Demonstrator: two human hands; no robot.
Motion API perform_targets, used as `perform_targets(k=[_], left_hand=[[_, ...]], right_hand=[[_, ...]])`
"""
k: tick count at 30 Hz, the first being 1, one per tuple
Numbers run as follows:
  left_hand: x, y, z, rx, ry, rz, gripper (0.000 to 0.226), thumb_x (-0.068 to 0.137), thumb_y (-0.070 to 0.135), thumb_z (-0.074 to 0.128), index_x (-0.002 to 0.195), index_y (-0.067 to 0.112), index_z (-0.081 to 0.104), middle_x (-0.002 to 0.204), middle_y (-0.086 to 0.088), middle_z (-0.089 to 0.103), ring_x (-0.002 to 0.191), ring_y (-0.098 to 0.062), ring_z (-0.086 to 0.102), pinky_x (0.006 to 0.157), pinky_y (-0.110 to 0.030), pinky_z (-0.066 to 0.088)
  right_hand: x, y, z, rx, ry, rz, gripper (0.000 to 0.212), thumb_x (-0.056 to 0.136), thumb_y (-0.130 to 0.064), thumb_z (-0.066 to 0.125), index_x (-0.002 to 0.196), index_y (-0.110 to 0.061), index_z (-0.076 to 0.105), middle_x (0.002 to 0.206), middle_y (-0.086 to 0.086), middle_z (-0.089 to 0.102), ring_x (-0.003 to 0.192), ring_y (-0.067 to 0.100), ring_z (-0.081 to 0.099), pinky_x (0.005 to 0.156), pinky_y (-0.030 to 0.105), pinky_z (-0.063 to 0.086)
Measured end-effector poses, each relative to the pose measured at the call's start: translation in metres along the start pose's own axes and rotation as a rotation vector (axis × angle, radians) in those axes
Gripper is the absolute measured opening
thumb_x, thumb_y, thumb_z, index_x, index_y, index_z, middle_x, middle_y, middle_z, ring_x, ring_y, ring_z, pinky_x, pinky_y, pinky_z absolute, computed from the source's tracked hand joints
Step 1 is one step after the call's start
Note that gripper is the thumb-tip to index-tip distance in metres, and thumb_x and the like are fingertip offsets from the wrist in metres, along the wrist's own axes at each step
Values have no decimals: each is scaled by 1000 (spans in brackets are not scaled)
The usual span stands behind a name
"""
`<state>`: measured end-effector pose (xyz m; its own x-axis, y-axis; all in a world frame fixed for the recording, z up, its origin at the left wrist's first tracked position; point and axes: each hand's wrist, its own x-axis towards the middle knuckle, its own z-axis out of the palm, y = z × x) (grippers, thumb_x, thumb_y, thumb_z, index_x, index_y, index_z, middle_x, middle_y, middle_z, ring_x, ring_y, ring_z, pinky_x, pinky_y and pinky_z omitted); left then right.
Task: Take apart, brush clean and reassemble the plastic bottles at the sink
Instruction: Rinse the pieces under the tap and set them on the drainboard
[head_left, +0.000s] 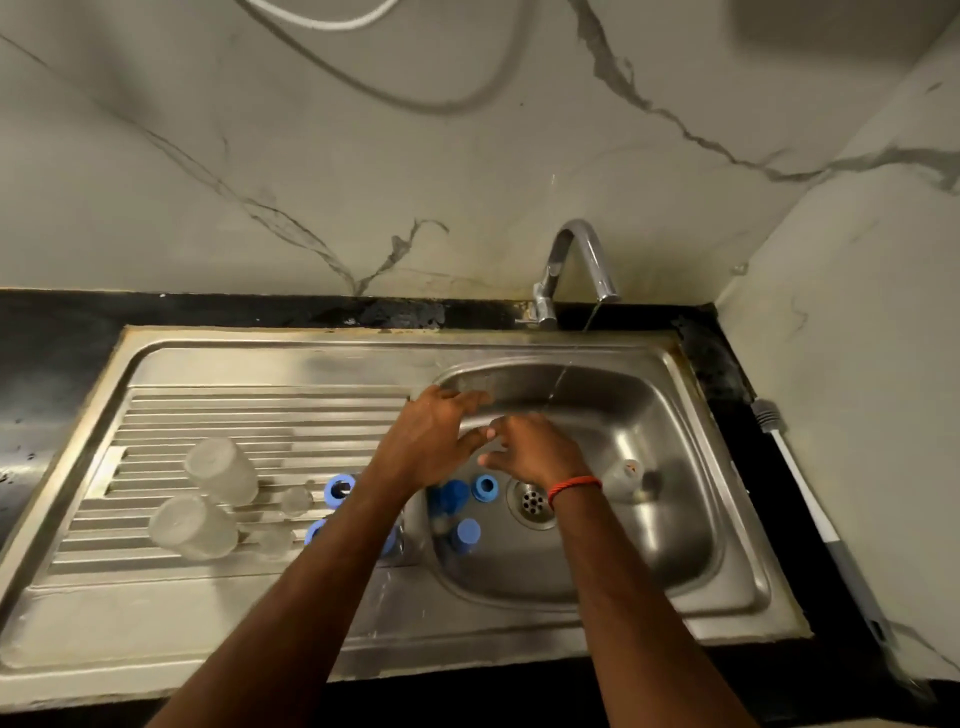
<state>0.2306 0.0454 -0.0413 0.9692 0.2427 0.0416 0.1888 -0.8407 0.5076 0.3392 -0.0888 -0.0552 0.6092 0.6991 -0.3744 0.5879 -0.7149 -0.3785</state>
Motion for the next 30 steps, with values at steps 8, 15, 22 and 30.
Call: perform_targets(k=[8,15,22,30], left_hand=[[-2,-2,31,63,-97,-114,52,97,42,63,144,24,52,134,-4,64,130,-25,53,107,-40,44],[2,-10,36,75,-94,-177,51,94,41,66,139,21,57,126,-6,69,122,-29,57,101,-43,48],[2,-7,30,116,-72,-243,50,95,42,64,140,21,55,130,-7,66,122,-29,55,101,-45,48],[22,-5,15,122,14,-189,61,88,62,43,132,25,63,122,-3,70,110,-26,63,95,-43,51]], right_hand=[[22,18,60,29,-276,-31,44,83,-41,74,124,-30,64,125,-2,65,106,21,64,93,41,53],[31,25,103,-33,-459,-111,46,80,-24,73,126,-21,64,124,15,60,114,31,58,91,39,51],[29,30,126,-8,-486,-158,33,87,-11,65,120,-9,64,118,19,63,107,36,62,88,42,52],[40,53,48,164,-196,-129,28,72,-23,73,98,-30,74,106,-3,73,100,18,66,89,28,52]])
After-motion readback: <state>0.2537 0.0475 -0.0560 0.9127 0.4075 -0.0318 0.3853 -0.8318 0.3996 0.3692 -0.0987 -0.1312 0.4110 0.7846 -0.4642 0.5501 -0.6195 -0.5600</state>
